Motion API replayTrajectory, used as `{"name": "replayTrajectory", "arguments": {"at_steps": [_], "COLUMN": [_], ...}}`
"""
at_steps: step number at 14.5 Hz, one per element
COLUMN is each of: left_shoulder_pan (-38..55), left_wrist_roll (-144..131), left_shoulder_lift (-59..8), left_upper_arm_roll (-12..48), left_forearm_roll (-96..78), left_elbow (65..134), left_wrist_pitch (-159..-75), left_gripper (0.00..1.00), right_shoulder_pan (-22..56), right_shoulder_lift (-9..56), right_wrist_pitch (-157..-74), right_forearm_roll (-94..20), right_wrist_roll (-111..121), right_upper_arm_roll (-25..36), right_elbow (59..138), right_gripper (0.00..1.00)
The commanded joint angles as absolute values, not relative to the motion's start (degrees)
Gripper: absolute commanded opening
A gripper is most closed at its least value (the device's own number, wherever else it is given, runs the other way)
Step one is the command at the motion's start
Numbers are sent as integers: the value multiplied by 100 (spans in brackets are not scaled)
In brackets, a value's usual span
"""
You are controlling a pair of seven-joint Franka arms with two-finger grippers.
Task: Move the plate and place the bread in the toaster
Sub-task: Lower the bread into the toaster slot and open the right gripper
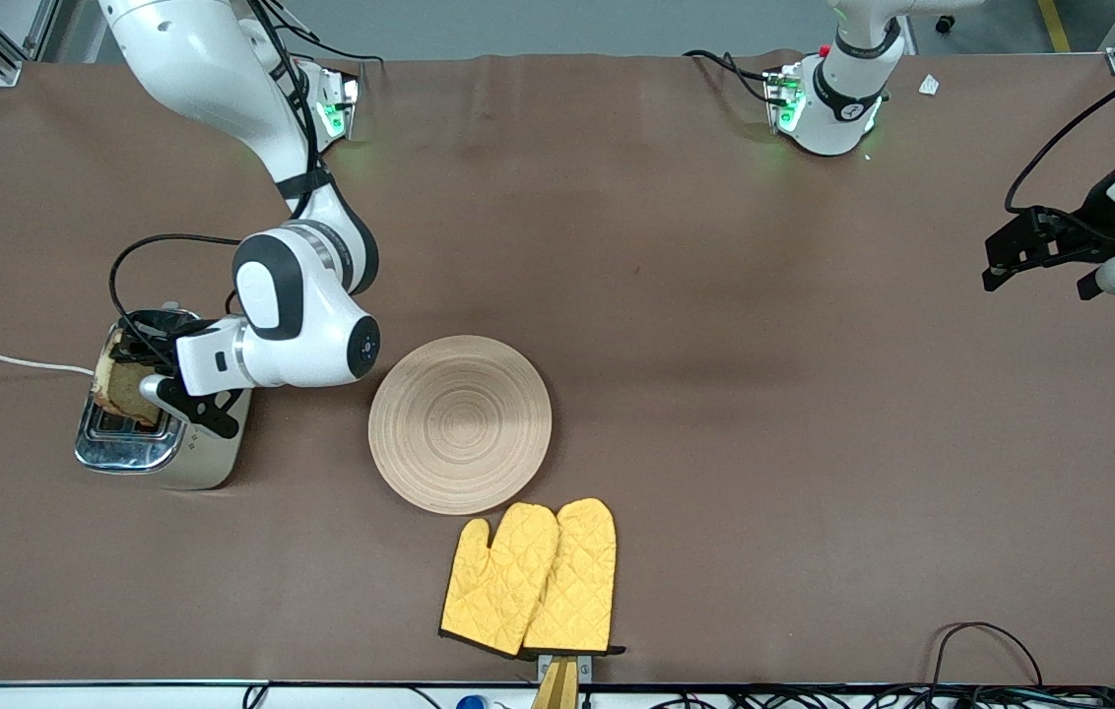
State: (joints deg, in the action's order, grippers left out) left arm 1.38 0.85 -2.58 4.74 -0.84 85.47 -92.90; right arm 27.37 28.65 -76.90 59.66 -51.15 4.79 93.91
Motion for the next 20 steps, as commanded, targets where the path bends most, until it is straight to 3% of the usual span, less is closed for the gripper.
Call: {"name": "replayTrajectory", "arguments": {"at_steps": [1, 11, 12, 16, 17, 20], "left_shoulder_pan": [114, 114, 106, 105, 105, 105], "left_wrist_roll": [79, 53, 61, 62, 62, 62], "left_shoulder_lift": [-237, -237, -237, -237, -237, -237], "left_upper_arm_roll": [527, 527, 527, 527, 527, 527], "left_forearm_roll": [9, 18, 18, 18, 18, 18], "left_elbow": [8490, 8490, 8499, 8490, 8499, 8490], "left_wrist_pitch": [-9185, -9185, -9176, -9184, -9185, -9176], "left_gripper": [100, 100, 100, 100, 100, 100], "right_shoulder_pan": [2654, 2558, 2540, 2540, 2549, 2601], "right_shoulder_lift": [2760, 2865, 2874, 3094, 3094, 3033], "right_wrist_pitch": [-7900, -7989, -7981, -7980, -7980, -7919], "right_forearm_roll": [6091, 5616, 5616, 5450, 5406, 4960], "right_wrist_roll": [-5203, -5309, -5326, -5317, -5317, -5212], "right_upper_arm_roll": [431, 422, 422, 422, 422, 422], "right_elbow": [9545, 9853, 9835, 9694, 9668, 9257], "right_gripper": [0, 2, 11, 68, 78, 95]}}
